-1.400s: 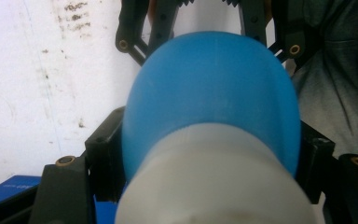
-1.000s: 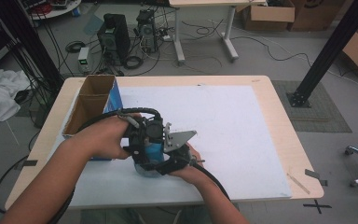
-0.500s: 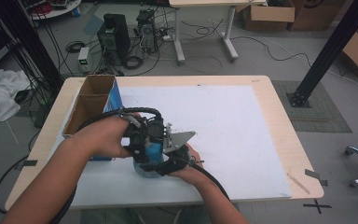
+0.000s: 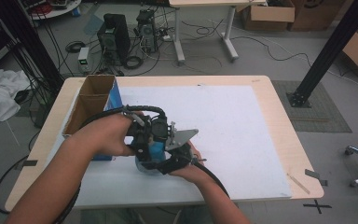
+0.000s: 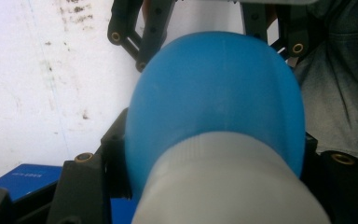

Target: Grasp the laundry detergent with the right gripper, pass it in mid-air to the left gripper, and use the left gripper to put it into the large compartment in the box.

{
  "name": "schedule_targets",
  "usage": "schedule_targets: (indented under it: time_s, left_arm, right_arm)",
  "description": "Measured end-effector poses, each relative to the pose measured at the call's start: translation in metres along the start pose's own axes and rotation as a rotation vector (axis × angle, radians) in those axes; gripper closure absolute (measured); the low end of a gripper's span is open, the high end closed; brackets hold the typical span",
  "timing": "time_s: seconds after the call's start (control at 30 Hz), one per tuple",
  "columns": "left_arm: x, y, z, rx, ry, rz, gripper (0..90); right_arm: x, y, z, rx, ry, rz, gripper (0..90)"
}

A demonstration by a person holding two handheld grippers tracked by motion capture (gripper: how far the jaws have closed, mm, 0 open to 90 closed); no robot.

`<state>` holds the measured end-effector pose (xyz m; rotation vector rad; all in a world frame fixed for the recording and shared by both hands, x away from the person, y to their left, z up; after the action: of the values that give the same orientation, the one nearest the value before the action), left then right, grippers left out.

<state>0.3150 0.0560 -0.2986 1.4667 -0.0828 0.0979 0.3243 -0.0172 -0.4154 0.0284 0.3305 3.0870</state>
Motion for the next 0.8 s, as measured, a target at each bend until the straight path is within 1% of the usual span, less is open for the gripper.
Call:
schedule_targets:
  time_s: [0.03, 0.07, 0.13, 0.17, 0.2, 0.23, 0.27, 0.33, 0.47, 0.7, 0.8]
  left_arm:
    - [0.0000, 0.0000, 0.0000, 0.000, 0.000, 0.000, 38.7]
    - [0.0012, 0.0010, 0.0002, 0.000, -0.001, 0.010, 38.7]
    - [0.0027, 0.0027, -0.0001, -0.004, -0.001, 0.017, 38.7]
    - [0.0033, 0.0034, -0.0004, -0.007, 0.006, 0.015, 38.7]
    - [0.0039, 0.0040, -0.0006, -0.011, 0.008, 0.014, 38.6]
    - [0.0039, 0.0040, -0.0006, -0.011, 0.008, 0.014, 38.7]
    - [0.0040, 0.0050, -0.0006, -0.012, 0.008, 0.014, 38.7]
    - [0.0040, 0.0067, -0.0003, -0.012, 0.008, 0.018, 38.6]
    - [0.0041, 0.0077, -0.0002, -0.004, 0.006, 0.017, 38.6]
    - [0.0054, 0.0063, -0.0016, 0.003, 0.009, 0.023, 38.6]
    - [0.0059, 0.0071, -0.0030, 0.009, 0.013, 0.019, 38.6]
  right_arm:
    - [0.0000, 0.0000, 0.0000, 0.000, 0.000, 0.000, 40.2]
    - [0.0008, -0.0004, -0.0006, 0.006, 0.012, -0.011, 33.7]
    - [0.0007, -0.0003, -0.0009, 0.005, -0.002, -0.018, 30.2]
    - [-0.0001, 0.0000, -0.0009, 0.006, -0.006, -0.018, 29.1]
    - [-0.0009, 0.0010, -0.0009, 0.003, -0.015, -0.011, 28.0]
    - [-0.0009, 0.0010, -0.0009, 0.003, -0.015, -0.011, 28.0]
    - [-0.0013, 0.0019, -0.0007, -0.003, -0.030, -0.004, 27.6]
    - [-0.0012, 0.0034, 0.0009, -0.009, -0.027, -0.001, 25.7]
    - [-0.0014, 0.0050, 0.0032, -0.012, -0.026, 0.004, 24.8]
    - [-0.0012, 0.0066, 0.0064, -0.014, -0.016, -0.002, 23.0]
    - [-0.0013, 0.0070, 0.0062, -0.009, -0.014, -0.007, 18.5]
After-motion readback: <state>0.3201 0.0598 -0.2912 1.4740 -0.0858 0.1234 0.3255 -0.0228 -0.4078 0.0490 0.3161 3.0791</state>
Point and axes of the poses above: each handheld gripper's, and its own axes: y roughly backward along the jaws, z roughly out of its top, x roughly to its left, the point moved 4 cm from there along -y, roughly forward along the jaws, and after that the axes turned 8 degrees about -x, right-handed, at the moved point
